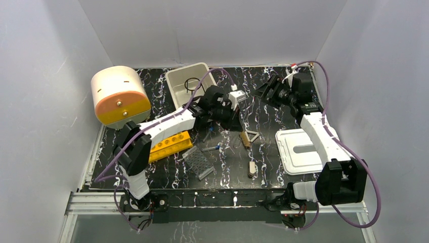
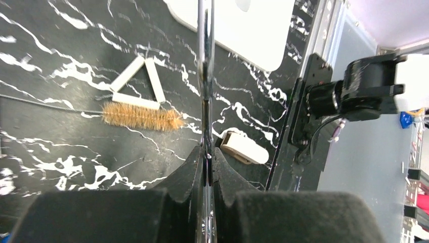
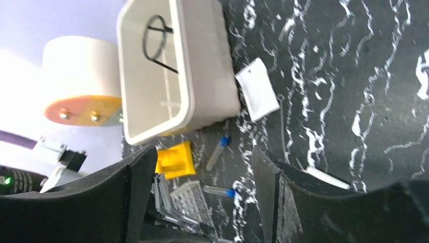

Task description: Organize the chemistry lab equipment

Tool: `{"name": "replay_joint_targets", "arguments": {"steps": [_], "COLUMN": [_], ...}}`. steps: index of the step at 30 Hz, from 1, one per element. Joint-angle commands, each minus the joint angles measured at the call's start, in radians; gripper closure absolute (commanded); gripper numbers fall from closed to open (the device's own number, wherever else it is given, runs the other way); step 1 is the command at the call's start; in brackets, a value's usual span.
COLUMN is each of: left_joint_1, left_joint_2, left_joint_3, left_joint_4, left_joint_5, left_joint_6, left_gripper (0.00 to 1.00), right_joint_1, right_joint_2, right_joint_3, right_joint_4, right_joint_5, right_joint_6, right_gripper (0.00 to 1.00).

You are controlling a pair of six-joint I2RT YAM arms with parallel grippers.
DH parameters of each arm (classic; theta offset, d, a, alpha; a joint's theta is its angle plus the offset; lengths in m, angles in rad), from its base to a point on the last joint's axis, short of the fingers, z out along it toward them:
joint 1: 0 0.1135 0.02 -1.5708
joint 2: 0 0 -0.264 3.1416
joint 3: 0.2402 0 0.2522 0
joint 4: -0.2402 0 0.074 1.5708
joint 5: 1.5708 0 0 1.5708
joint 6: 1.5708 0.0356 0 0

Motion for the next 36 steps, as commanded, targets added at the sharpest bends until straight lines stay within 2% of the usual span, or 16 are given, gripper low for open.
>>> {"name": "replay_joint_targets", "arguments": {"steps": [1, 5, 7, 12, 17, 20, 27, 32, 36], "left_joint_1": [0.004, 0.044, 0.103, 0.272, 0.378, 0.426, 0.461, 0.462, 0.462], "left_joint_2": [-0.168, -0.240, -0.249, -0.248, -0.213, -0.188, -0.091, -0.022, 0.070], "left_joint_3": [0.058, 0.084, 0.115, 0.179, 0.270, 0.301, 0.376, 0.407, 0.482], "left_joint_4": [-0.045, -0.091, -0.140, -0.265, -0.399, -0.435, -0.538, -0.604, -0.676], "left_joint_5": [-0.081, -0.221, -0.279, -0.354, -0.508, -0.540, -0.660, -0.753, -0.741], "left_joint_6": [0.013, -0.014, -0.066, -0.193, -0.240, -0.259, -0.357, -0.348, -0.367], "left_gripper": [1.00, 1.00, 1.00, 1.00, 1.00, 1.00, 1.00, 1.00, 1.00], "right_joint_1": [-0.004, -0.004, -0.005, -0.004, -0.004, -0.004, -0.005, -0.005, -0.004], "right_joint_2": [-0.061, -0.088, -0.101, -0.118, -0.116, -0.111, -0.070, -0.053, -0.036], "right_joint_3": [0.112, 0.124, 0.117, 0.088, 0.058, 0.042, 0.062, 0.052, 0.039], "right_joint_4": [0.025, 0.056, 0.060, 0.075, 0.070, 0.064, -0.010, -0.051, -0.049], "right_joint_5": [0.034, 0.036, 0.049, 0.061, 0.061, 0.057, 0.091, 0.123, 0.112], "right_joint_6": [0.061, 0.090, 0.094, 0.083, 0.064, 0.050, -0.001, -0.013, -0.012], "right_gripper": [0.22, 0.22, 0.22, 0.21, 0.21, 0.21, 0.22, 0.23, 0.24]}}
